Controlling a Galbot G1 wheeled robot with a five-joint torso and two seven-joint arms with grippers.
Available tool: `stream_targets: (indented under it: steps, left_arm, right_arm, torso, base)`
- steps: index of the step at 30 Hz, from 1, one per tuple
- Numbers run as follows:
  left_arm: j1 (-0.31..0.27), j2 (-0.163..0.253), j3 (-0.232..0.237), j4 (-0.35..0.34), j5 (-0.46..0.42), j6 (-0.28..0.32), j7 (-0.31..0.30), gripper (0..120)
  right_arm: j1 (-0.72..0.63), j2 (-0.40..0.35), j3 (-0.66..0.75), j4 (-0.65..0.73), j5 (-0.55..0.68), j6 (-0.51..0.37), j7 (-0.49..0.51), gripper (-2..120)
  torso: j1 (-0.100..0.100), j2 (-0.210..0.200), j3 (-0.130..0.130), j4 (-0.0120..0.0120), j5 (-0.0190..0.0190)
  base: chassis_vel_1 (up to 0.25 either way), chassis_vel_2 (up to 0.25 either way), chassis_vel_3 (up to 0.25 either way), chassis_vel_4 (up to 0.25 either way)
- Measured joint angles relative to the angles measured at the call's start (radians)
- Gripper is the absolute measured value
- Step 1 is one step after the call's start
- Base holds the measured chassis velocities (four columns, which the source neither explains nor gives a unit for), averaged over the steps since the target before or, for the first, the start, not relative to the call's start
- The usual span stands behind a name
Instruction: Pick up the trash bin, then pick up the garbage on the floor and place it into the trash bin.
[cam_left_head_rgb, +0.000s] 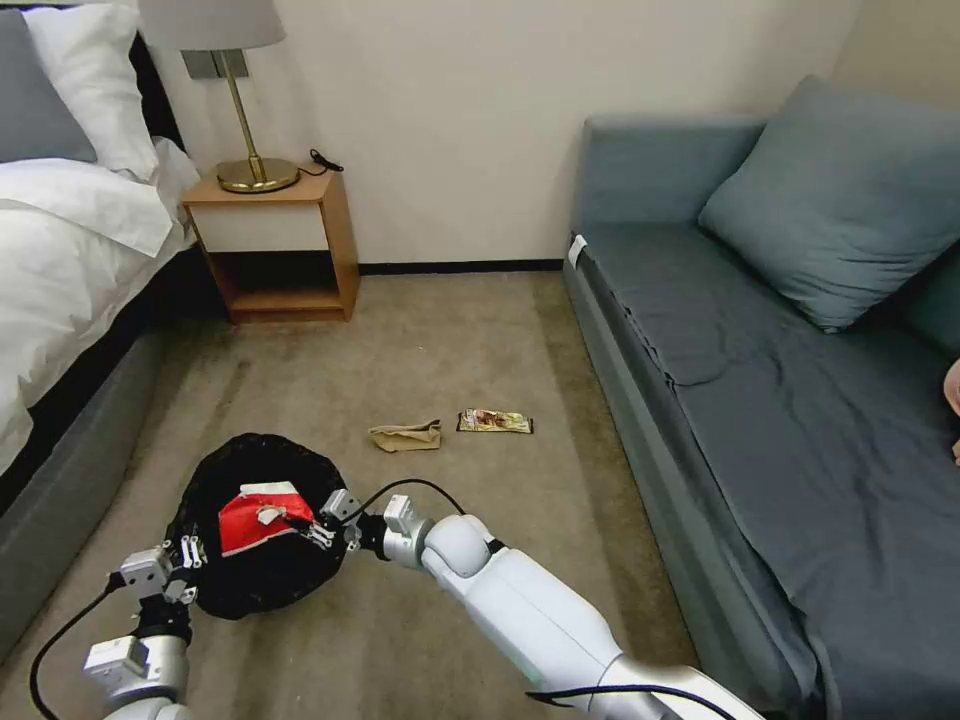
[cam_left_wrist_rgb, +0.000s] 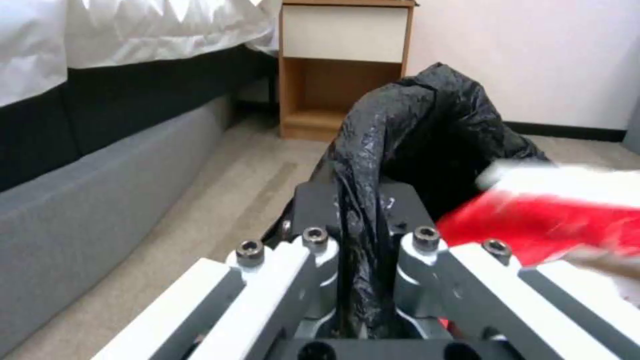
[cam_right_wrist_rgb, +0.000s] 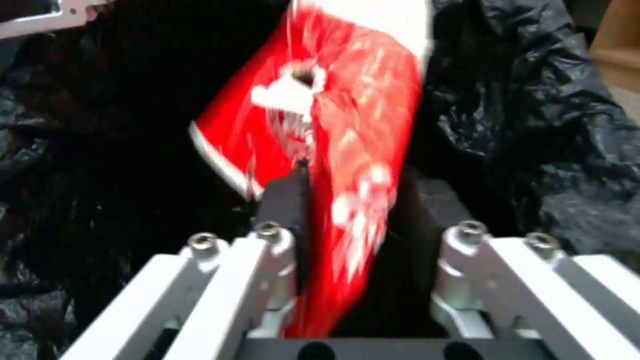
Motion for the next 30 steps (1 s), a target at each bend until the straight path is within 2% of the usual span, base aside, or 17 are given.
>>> stream_targets:
  steps: [2,3,8,10,11,13,14,17,25,28,30]
  left_arm:
    - [0.0,0.001,-0.001,-0.001,-0.001,0.0,0.0,5]
    - [0.0,0.002,-0.002,-0.003,-0.001,0.001,0.001,5]
    - [-0.003,0.008,-0.001,-0.004,-0.003,0.003,0.001,5]
    - [-0.006,0.013,0.0,-0.002,-0.004,0.004,0.001,5]
    - [-0.006,0.013,0.0,-0.002,-0.004,0.004,0.001,5]
    - [-0.01,0.024,0.0,-0.001,-0.01,0.007,0.001,5]
    - [-0.01,0.024,0.0,-0.001,-0.01,0.007,0.001,5]
    - [-0.019,0.038,-0.008,0.004,-0.017,0.014,0.001,5]
    - [-0.039,0.058,-0.015,0.03,-0.035,0.013,0.001,5]
    - [-0.053,0.073,-0.01,0.05,-0.046,0.008,0.001,5]
    - [-0.071,0.089,0.003,0.077,-0.058,-0.008,0.001,5]
  right_arm:
    - [-0.004,0.0,0.003,0.003,0.0,0.0,0.002,41]
    - [-0.009,0.0,0.006,0.011,-0.001,-0.001,0.004,48]
    - [-0.019,0.0,0.01,0.035,-0.006,-0.004,0.008,61]
    - [-0.025,0.0,0.02,0.06,-0.008,-0.01,0.013,71]
    - [-0.025,0.0,0.02,0.06,-0.008,-0.01,0.013,71]
    - [-0.027,0.0,0.049,0.098,-0.007,-0.022,0.022,82]
    - [-0.027,0.0,0.049,0.098,-0.007,-0.022,0.022,82]
    - [-0.02,0.0,0.104,0.165,0.024,-0.075,0.021,98]
    - [0.026,-0.011,0.192,0.242,0.108,-0.133,0.033,100]
    - [0.06,-0.03,0.238,0.229,0.132,-0.139,0.047,100]
    - [0.121,-0.061,0.305,0.17,0.155,-0.144,0.067,100]
  torso:
    - [0.0,0.0,0.0,0.0,0.0]
    - [0.0,0.0,0.0,0.0,0.0]
    - [0.0,0.0,0.0,0.0,0.0]
    - [0.0,0.0,0.0,0.0,0.0]
    - [0.0,0.0,0.0,0.0,0.0]
    - [0.0,0.0,0.0,0.0001,0.0]
    - [0.0,0.0,0.0,0.0001,0.0]
    - [0.0,0.0,0.0,0.0,0.0]
    - [0.0,0.0,0.0,0.0002,0.0]
    - [0.0,0.0,0.0,0.0,0.0]
    - [0.0,0.0,0.0,-0.0002,0.0001]
  base:
    - [0.0,0.0,0.0,0.0]
    - [0.0,0.0,0.0,0.0]
    - [0.0,0.0,0.0,0.0]
    - [0.0,0.0,0.0,0.0]
    - [0.0,0.0,0.0,0.0]
    - [0.0,0.0,0.0,0.0]
    - [0.0,0.0,0.0,0.0]
    - [0.0,0.0,0.0,0.0]
    - [0.0,0.0,0.0,0.0]
    - [0.0,0.0,0.0,0.0]
    - [0.0,0.0,0.0,0.0]
